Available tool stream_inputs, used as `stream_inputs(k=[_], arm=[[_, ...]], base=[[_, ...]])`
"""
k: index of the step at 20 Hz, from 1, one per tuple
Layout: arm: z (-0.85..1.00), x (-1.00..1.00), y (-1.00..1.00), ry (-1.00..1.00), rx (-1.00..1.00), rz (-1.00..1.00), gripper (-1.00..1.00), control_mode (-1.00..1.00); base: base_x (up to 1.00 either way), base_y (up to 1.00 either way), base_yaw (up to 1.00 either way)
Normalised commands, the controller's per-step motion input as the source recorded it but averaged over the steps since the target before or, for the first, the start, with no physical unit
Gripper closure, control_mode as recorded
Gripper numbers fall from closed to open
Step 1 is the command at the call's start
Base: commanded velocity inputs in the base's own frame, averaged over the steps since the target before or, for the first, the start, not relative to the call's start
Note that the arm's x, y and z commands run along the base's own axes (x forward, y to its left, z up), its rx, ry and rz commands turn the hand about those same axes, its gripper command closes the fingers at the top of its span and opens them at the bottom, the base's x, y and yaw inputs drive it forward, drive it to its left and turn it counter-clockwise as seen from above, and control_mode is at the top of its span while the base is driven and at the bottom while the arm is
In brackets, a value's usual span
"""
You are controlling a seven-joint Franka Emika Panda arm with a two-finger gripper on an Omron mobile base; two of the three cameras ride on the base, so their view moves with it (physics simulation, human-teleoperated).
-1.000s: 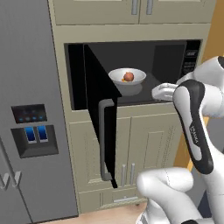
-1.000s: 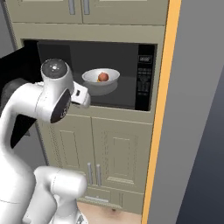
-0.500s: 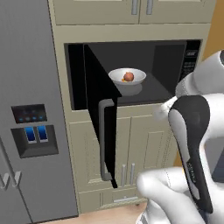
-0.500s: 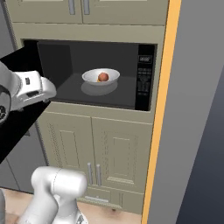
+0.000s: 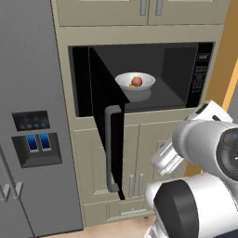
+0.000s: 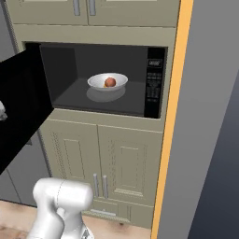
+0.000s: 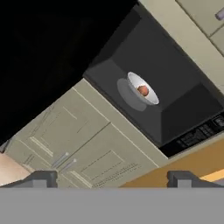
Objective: Place the bowl containing the onion and shrimp in the microwave. Close the microwave door and press the start button to microwave the meal.
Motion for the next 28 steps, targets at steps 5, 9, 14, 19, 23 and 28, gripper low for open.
stream_inputs(k=[5,9,14,19,23,28], arm=[[0.17,-0.28,0.9,-0.03,-0.29,0.0,-1.0,-1.0],[0.11,-0.06,1.0,0.0,-0.33,0.0,-1.0,-1.0],[0.0,0.05,0.93,0.0,-0.31,-0.04,-1.0,-1.0],[-0.17,0.34,0.85,0.0,-0.28,-0.09,-1.0,-1.0],[-0.32,0.63,0.81,0.0,-0.26,-0.12,-1.0,-1.0],[-0.27,0.86,0.38,0.03,-0.22,-0.18,-1.0,-1.0]], base=[[0.0,0.0,0.0],[0.0,0.0,0.0],[0.0,0.0,0.0],[0.0,0.0,0.0],[0.0,0.0,0.0],[0.0,0.0,0.0]])
